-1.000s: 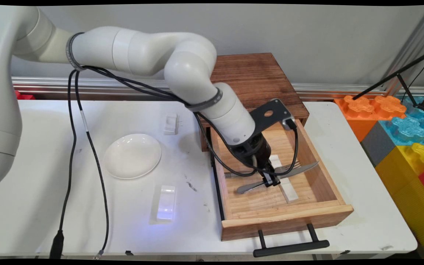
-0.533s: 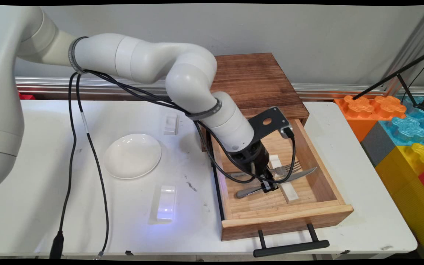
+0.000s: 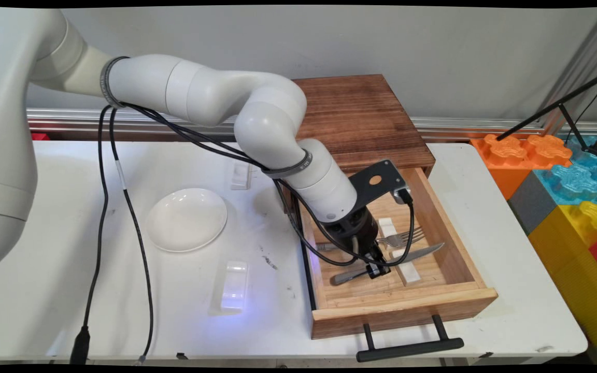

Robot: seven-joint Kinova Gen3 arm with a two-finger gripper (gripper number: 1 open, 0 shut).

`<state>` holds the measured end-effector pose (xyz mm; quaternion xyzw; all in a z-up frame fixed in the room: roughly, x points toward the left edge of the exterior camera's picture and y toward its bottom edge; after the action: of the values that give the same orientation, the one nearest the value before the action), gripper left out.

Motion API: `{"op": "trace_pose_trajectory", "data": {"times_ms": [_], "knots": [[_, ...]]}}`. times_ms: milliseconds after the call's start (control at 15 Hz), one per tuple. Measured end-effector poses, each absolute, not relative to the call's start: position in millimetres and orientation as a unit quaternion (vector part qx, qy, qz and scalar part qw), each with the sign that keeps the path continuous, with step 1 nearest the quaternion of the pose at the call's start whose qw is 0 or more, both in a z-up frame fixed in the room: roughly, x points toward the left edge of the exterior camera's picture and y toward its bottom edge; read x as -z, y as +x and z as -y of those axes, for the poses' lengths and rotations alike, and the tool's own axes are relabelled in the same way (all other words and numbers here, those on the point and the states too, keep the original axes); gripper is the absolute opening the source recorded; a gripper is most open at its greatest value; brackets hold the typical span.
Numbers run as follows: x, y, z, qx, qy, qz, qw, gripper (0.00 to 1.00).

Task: Place the picked object into the drawer

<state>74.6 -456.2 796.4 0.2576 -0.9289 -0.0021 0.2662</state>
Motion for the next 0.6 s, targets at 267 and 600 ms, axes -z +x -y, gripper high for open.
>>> {"op": "trace_pose_trajectory", "data": {"times_ms": [267,600], "knots": [[-791.4,74.1,454.8,0.001,0.259,0.929,0.265,0.0],[-788.2,73.1,452.8,0.0,0.258,0.93,0.262,0.0]]}}
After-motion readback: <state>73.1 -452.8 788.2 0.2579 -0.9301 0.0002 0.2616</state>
